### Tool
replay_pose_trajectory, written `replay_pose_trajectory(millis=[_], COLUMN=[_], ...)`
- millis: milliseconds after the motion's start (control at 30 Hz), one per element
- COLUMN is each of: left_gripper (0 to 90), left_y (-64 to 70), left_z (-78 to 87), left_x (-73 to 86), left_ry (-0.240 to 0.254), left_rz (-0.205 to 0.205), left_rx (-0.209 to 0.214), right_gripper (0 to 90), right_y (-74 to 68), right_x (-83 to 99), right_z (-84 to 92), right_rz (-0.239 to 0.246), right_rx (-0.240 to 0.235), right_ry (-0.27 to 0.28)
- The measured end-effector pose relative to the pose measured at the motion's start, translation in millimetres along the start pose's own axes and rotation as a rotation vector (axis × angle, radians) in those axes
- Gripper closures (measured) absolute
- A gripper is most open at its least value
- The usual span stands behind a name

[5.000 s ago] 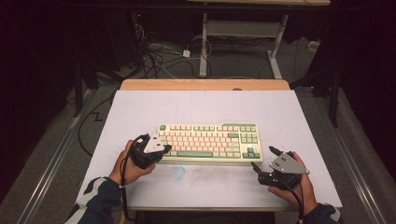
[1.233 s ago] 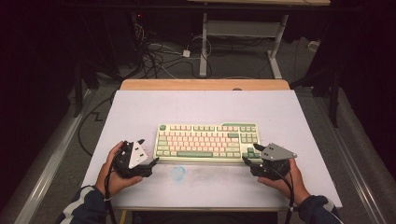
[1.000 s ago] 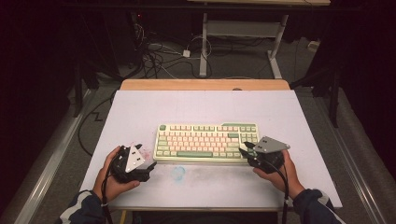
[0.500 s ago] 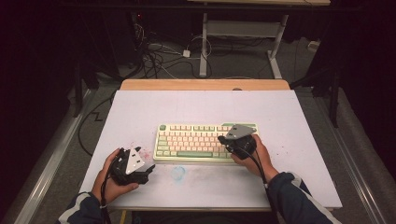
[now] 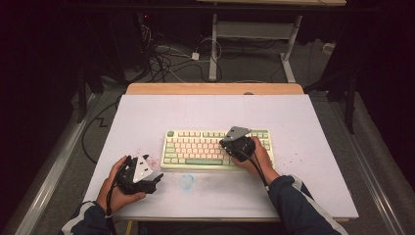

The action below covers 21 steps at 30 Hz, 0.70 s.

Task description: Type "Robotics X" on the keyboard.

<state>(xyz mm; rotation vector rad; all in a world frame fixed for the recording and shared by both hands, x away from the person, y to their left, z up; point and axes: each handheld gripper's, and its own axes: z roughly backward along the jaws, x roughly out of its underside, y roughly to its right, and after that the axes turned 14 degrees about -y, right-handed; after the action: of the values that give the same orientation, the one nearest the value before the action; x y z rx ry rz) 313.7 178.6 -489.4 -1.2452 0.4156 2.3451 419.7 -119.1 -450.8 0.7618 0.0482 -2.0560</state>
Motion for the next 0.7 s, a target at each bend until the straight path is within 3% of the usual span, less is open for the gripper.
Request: replay_pose_trajectory(millis=[333, 700], left_gripper=[19.8, 20.5], left_y=[0.4, 1.6], left_z=[-0.3, 0.6], left_x=[0.7, 1.0], left_ry=[-0.009, -0.014], left_rz=[0.002, 0.001], left_rx=[0.005, 0.008], right_gripper=[90.0, 86.3], right_y=[-3.6, -1.0], right_x=[-1.6, 0.7], right_z=[-2.6, 14.0], right_rz=[0.011, -0.007], right_rx=[0.000, -0.010], right_ry=[-0.027, 0.038])
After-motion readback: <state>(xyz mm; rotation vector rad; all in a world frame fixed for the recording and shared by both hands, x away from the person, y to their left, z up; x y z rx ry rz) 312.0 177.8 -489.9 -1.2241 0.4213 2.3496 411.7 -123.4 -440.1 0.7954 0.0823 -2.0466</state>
